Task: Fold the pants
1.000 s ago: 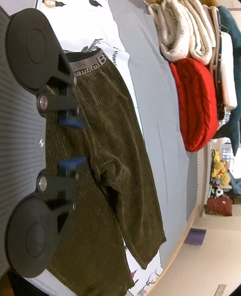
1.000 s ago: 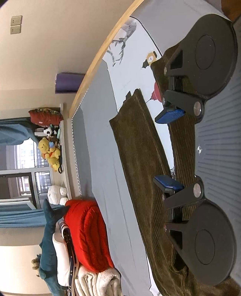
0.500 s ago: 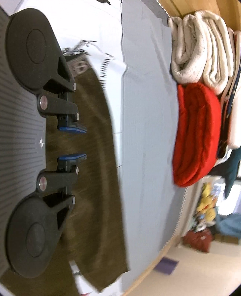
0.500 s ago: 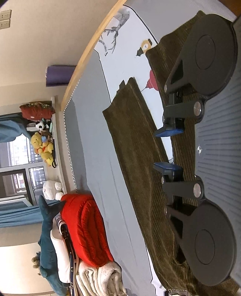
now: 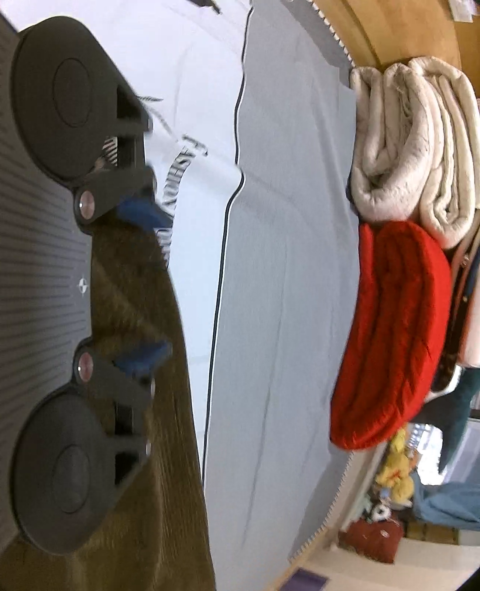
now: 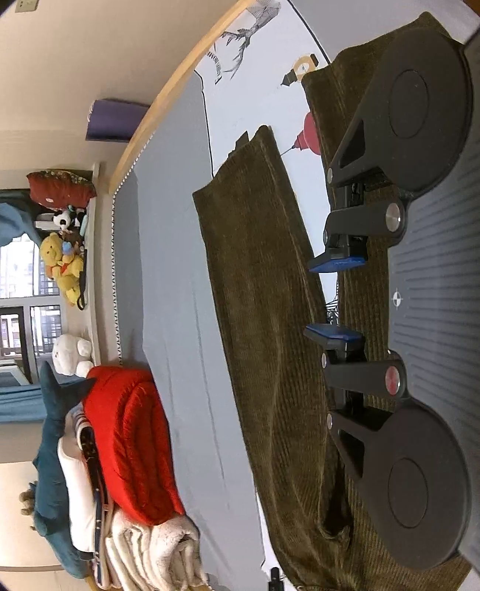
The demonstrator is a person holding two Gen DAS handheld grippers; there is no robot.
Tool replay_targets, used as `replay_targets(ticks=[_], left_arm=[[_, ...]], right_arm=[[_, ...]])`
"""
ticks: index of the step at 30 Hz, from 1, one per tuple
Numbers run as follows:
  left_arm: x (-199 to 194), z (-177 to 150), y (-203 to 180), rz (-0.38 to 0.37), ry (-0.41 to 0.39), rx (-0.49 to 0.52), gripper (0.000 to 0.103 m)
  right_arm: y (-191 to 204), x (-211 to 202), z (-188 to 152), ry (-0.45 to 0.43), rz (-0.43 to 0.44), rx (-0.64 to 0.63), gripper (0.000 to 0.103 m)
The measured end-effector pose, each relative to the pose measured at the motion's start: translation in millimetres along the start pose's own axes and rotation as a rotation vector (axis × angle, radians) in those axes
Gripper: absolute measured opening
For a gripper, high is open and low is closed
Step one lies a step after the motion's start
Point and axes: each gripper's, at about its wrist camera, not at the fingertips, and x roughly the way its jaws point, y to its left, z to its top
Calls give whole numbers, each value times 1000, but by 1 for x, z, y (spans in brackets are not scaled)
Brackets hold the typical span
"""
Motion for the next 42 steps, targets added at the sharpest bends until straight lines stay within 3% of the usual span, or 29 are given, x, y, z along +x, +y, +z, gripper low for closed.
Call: replay_targets(ticks=[6,11,13,16,18,23,31,34,38,42], left_arm=[[41,-5,10,51,90,56,92],[55,0,26,-12,125,-4,92],[56,-3,28,-41,124,-3,86],[53,-3,20,-66,103,36,58],[49,-4,11,-83,85,98,27],[35,-6,-10,-47,73,205,7],[-35,8,-23,-81,23,227,4],[-67,4,-36,-109,33,280,3],[-135,-23,-49,-173,8,373,2],[-200,-74,-48,-267,24,402,2]], right_arm=[[3,16,4,31,-27,-23,33],[7,24,6,40,-32,-18,33],[12,26,6,45,-30,-36,33],[17,29,6,50,-32,-65,33],[19,29,5,54,-36,-75,33],[16,26,5,48,-51,-69,33],[10,15,3,29,-61,-36,33],[11,9,0,27,-57,-22,33],[18,1,-4,23,-37,-21,33],[22,-10,-11,16,-28,-37,33]])
